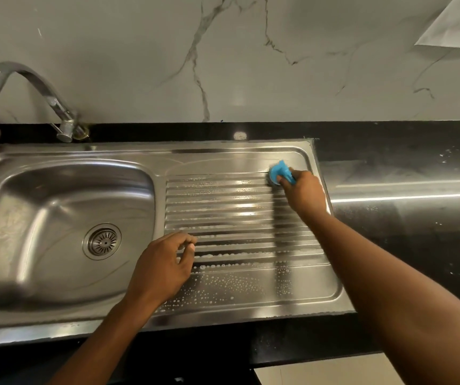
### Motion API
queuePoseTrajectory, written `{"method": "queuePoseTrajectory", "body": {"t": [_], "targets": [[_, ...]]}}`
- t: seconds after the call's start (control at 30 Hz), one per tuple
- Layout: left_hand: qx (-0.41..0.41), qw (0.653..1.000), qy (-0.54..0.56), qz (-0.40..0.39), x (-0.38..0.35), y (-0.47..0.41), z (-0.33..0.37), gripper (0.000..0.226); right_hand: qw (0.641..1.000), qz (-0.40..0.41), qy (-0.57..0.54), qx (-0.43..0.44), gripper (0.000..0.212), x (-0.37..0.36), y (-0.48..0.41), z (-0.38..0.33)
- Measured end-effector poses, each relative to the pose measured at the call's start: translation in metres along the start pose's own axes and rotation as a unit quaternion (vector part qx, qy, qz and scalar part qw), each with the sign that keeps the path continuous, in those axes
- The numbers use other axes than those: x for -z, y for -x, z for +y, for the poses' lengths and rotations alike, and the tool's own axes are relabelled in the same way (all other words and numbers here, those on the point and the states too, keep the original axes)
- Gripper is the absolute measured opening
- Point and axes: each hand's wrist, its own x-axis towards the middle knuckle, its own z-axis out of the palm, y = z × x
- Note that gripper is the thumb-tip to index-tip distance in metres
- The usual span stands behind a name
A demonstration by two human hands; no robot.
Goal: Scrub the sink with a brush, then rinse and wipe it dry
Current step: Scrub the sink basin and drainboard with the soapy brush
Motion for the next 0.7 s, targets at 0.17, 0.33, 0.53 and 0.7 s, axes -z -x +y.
{"method": "queuePoseTrajectory", "body": {"t": [0.17, 0.33, 0.53, 0.7], "targets": [[0.001, 1.0, 0.0, -0.003, -0.002, 0.004, 0.004, 0.014, 0.998, -0.039, 0.011, 0.054, 0.051, -0.031, 0.039, -0.023], [0.003, 1.0, 0.009, -0.013, -0.006, 0.002, 0.003, 0.014, 0.996, -0.023, 0.061, 0.057, 0.055, -0.004, 0.07, 0.021], [0.001, 1.0, 0.013, -0.018, -0.008, -0.001, 0.006, 0.013, 0.994, 0.03, 0.103, 0.011, 0.052, 0.039, 0.05, 0.064], [0.006, 1.0, 0.009, -0.009, 0.001, -0.006, 0.0, 0.012, 0.997, 0.055, 0.058, -0.002, 0.05, 0.034, 0.008, 0.052]]}}
